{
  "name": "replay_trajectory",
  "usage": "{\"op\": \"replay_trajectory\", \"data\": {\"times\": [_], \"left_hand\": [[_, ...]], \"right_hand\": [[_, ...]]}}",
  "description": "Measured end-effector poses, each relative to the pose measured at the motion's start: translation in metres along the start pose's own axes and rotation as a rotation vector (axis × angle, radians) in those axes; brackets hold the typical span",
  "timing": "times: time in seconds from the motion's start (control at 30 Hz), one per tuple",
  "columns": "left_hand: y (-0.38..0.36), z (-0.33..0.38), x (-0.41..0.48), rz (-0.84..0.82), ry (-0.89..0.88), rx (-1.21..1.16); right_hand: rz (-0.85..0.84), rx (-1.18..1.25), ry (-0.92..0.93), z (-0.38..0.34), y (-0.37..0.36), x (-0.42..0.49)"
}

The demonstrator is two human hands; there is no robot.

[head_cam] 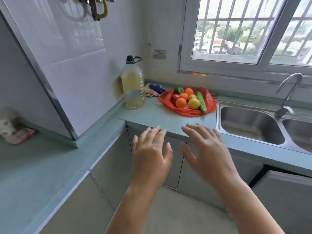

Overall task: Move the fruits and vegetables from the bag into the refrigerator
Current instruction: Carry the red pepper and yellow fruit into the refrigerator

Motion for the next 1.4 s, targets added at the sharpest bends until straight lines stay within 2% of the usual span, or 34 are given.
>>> {"op": "replay_trajectory", "data": {"times": [0.3,0.73,0.9,1.17,1.4], "left_hand": [[-0.075,-0.068,0.046,-0.142,0.046,-0.033],[-0.225,-0.093,0.201,-0.331,-0.106,-0.024],[-0.268,-0.107,0.251,-0.337,-0.045,-0.099],[-0.327,-0.159,0.308,-0.37,0.028,-0.184],[-0.385,-0.216,0.366,-0.446,0.022,-0.254]], "right_hand": [[-0.059,-0.039,-0.058,0.024,-0.078,0.063],[-0.016,0.016,-0.241,0.158,-0.182,0.182],[-0.058,0.03,-0.257,0.203,-0.214,0.228],[-0.129,-0.008,-0.29,0.232,-0.278,0.28],[-0.198,-0.064,-0.422,0.254,-0.337,0.315]]}}
Point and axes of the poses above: each hand's wrist, its own x-axis towards the middle knuckle, its own y-axis out of the back of the hand, z = x × y, the point moved 2 cm from there along x, towards the middle knuckle, and after that the axes turned 7 degrees about -x, right-handed, at the moved point
